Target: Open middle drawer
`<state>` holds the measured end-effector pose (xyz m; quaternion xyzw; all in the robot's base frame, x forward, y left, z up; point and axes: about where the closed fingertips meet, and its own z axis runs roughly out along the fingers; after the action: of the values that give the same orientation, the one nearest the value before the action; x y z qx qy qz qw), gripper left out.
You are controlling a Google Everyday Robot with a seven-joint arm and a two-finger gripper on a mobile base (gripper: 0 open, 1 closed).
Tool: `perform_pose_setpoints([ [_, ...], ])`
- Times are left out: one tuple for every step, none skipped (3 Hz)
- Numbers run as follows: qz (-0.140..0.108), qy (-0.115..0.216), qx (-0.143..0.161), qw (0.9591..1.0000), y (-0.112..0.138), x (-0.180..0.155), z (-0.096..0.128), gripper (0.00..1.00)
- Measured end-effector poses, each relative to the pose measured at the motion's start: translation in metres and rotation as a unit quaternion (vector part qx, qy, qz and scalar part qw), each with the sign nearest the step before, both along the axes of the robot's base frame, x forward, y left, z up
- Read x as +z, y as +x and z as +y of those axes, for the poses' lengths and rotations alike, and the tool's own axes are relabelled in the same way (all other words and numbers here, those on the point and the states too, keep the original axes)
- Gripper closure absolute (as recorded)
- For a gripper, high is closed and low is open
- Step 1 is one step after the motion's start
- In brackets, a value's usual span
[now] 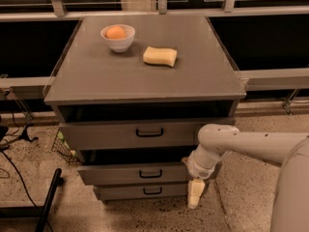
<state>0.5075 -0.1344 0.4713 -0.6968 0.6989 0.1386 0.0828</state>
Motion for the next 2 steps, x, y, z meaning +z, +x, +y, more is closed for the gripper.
perform_pose_setpoints([
  [-0.063,0.004,0.003,0.9980,0.0050,0.0092,-0.0009,0.00],
  [-0.109,0.003,0.004,0.9940,0.0111,0.0109,-0.0058,0.00],
])
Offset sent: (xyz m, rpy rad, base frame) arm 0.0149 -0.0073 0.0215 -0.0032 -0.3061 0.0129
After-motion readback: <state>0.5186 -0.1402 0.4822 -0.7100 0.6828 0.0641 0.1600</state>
